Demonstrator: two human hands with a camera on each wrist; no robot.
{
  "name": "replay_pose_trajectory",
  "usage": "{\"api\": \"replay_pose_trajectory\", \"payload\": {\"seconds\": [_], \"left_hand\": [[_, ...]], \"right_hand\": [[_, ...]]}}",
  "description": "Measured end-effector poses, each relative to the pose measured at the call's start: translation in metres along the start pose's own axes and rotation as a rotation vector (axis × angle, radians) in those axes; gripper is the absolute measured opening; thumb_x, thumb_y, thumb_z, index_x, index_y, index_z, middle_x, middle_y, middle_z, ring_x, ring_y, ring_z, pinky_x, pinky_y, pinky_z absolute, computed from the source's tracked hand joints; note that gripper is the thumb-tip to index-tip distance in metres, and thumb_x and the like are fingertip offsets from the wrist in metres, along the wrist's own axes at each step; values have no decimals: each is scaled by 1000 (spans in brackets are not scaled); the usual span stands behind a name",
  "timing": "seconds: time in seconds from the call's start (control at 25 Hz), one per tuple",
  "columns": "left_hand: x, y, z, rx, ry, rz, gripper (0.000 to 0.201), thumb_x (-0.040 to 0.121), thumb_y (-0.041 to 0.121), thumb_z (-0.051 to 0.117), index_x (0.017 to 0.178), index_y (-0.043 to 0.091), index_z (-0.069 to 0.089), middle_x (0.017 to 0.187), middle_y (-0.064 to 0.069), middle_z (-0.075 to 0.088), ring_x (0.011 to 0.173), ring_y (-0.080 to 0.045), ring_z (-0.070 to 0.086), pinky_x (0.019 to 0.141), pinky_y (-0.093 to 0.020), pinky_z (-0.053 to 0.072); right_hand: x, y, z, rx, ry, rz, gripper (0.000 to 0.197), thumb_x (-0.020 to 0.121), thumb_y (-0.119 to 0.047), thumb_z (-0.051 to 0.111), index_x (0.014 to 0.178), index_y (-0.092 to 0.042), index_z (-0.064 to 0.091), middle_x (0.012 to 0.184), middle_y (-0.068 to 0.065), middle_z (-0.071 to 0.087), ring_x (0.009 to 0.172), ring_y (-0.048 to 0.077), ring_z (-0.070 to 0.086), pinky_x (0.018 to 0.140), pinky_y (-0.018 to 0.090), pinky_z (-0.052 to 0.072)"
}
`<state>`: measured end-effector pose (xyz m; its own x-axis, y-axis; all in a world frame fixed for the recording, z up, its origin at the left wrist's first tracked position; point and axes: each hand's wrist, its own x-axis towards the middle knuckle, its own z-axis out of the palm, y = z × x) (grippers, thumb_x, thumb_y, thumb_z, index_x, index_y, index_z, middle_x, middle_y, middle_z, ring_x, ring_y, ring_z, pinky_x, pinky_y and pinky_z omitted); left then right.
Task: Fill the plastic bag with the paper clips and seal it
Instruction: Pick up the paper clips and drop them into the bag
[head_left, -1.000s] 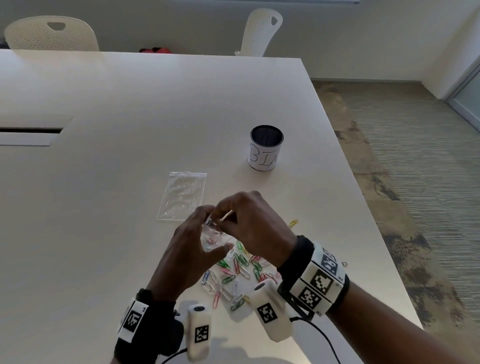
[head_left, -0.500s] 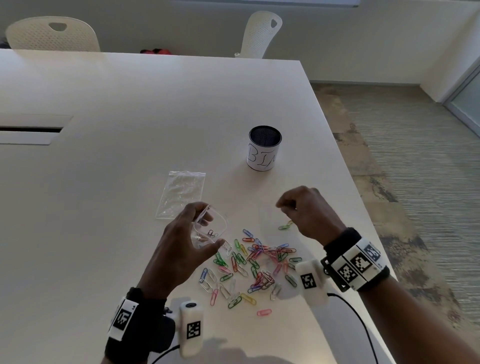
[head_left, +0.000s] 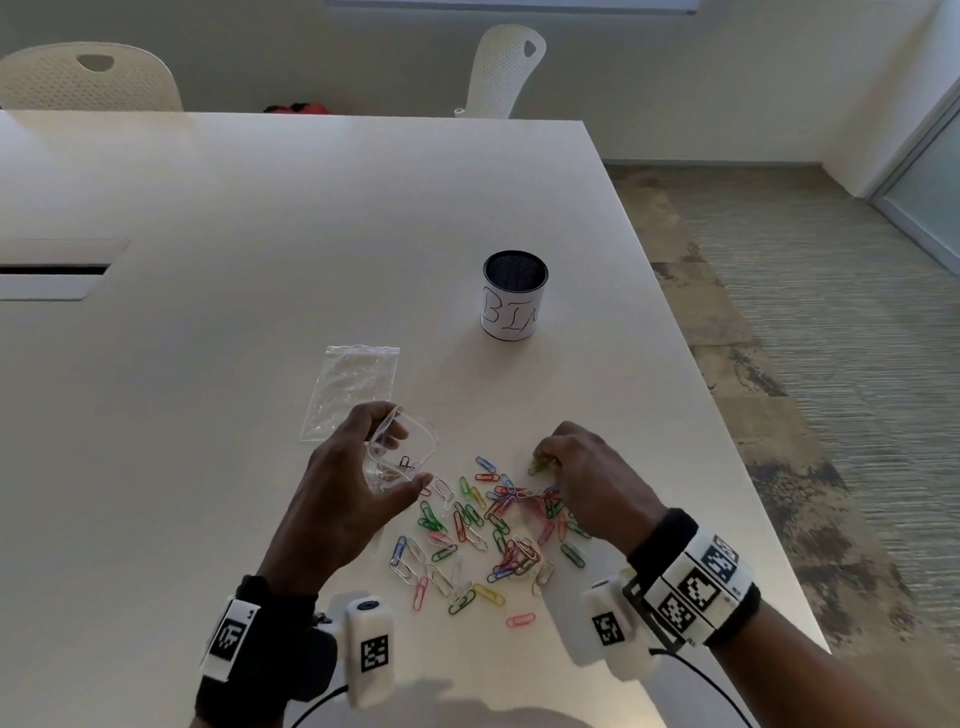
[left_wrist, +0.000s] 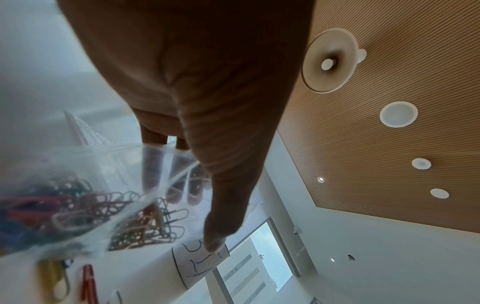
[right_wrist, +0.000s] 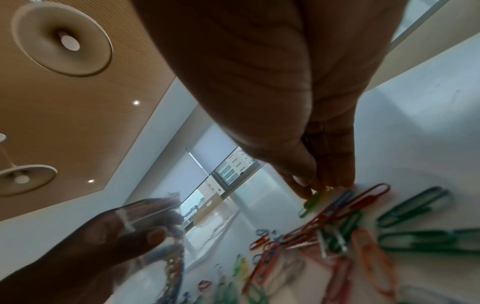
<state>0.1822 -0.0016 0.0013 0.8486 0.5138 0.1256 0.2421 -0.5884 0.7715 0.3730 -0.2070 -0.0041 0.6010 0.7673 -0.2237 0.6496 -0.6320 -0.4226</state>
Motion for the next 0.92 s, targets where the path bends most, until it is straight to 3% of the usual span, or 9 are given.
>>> {"api": "replay_pose_trajectory", "payload": {"seconds": [0.12, 0.24, 0.36, 0.48, 0.64, 0.76, 0.84, 0.92], "left_hand": [[0, 0, 0, -1, 1, 0, 62, 76, 29, 90, 125, 28, 52, 113, 14, 65, 106, -4, 64, 76, -6, 47], [-1, 0, -1, 1, 2, 0, 62, 76, 29, 89, 126, 28, 52, 112, 14, 65, 106, -2, 64, 77, -8, 47], [-1, -1, -2, 8, 6, 0, 62, 76, 29, 89, 125, 29, 52, 112, 15, 65, 106, -1, 63, 77, -8, 46], [-1, -1, -2, 7, 6, -3, 62, 76, 28, 90, 124, 29, 52, 112, 15, 65, 106, -1, 63, 78, -7, 46], [-1, -1, -1, -2, 5, 1, 62, 75, 28, 90, 125, 29, 52, 112, 14, 65, 106, -3, 64, 76, -6, 49], [-1, -1, 0, 0, 2, 3, 64, 76, 28, 90, 126, 27, 51, 113, 13, 65, 105, -1, 63, 74, -1, 48], [-2, -1, 1, 6, 2, 5, 64, 76, 28, 90, 127, 27, 51, 113, 13, 65, 105, 1, 62, 74, -1, 47], [-3, 0, 0, 14, 2, 7, 65, 75, 29, 90, 127, 28, 51, 113, 13, 64, 106, 1, 62, 75, -4, 47]], "right_hand": [[-11, -16, -13, 25, -156, -75, 28, 101, -26, 62, 127, -18, 68, 127, -2, 58, 113, 17, 61, 97, 31, 52], [-18, -18, -27, -108, -201, -56, 64, 85, -46, 79, 140, -23, 54, 135, -3, 53, 121, 17, 57, 98, 30, 49], [-20, -15, -23, -215, -251, 14, 80, 75, -38, 89, 140, -22, 45, 132, 2, 50, 119, 21, 58, 96, 32, 51], [-16, -15, -14, -109, -224, 10, 59, 84, -20, 83, 134, -20, 51, 128, 3, 53, 109, 20, 61, 90, 28, 51], [-11, -21, -10, -27, -153, -35, 33, 94, -19, 73, 125, -19, 62, 121, 1, 59, 108, 17, 61, 89, 25, 51], [-13, -29, -8, 62, -138, -54, 57, 89, -42, 75, 138, -21, 55, 129, 1, 57, 110, 16, 61, 97, 30, 53], [-15, -35, -3, -19, -134, -85, 75, 83, -56, 74, 147, -27, 46, 135, 1, 52, 118, 18, 56, 103, 34, 51], [-17, -42, 6, -116, -129, -111, 76, 82, -59, 74, 148, -32, 44, 135, 1, 48, 121, 19, 50, 104, 35, 50]]}}
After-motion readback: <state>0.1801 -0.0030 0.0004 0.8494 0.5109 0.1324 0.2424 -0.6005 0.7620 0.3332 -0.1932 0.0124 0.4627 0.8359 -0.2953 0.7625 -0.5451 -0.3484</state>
